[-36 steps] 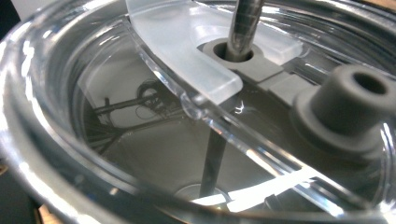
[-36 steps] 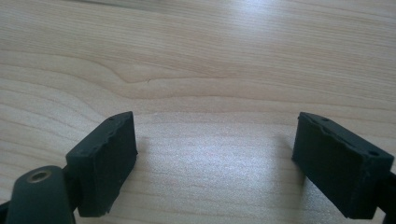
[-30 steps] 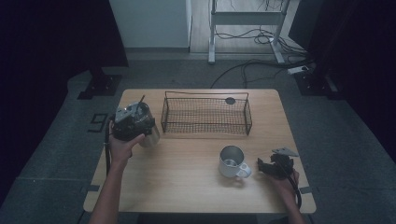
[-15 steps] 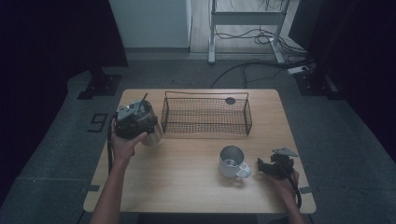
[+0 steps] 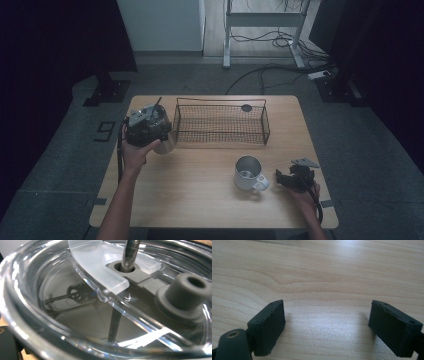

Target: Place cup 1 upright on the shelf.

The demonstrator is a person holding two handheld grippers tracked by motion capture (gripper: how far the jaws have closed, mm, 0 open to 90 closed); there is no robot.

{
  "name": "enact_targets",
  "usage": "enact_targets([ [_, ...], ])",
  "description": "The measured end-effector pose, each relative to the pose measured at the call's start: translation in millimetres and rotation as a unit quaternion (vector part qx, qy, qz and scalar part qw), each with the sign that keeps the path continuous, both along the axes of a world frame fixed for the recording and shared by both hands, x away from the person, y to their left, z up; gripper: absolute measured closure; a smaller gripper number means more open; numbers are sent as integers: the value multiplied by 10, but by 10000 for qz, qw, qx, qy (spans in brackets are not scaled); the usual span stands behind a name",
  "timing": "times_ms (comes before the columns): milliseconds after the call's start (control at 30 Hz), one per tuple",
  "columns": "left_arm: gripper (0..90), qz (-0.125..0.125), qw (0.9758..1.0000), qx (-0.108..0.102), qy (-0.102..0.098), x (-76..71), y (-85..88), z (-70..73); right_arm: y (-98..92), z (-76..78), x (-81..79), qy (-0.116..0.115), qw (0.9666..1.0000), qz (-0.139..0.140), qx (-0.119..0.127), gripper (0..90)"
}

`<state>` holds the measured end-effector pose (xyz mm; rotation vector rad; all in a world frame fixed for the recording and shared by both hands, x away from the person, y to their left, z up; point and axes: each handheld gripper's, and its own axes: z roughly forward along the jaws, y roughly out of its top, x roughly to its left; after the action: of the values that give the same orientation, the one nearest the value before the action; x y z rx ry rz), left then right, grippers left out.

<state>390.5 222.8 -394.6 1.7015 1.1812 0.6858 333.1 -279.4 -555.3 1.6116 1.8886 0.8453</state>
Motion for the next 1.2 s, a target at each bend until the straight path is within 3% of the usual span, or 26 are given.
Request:
enact_targets([
  [567,37,-166,9998,105,-78,31,-132,127,-1,0,0,4,10000,2,-5,133],
  [1200,38,-180,9998,104,-74,145,-267,239,-3,-1,1,-2,10000,14,-9,132],
])
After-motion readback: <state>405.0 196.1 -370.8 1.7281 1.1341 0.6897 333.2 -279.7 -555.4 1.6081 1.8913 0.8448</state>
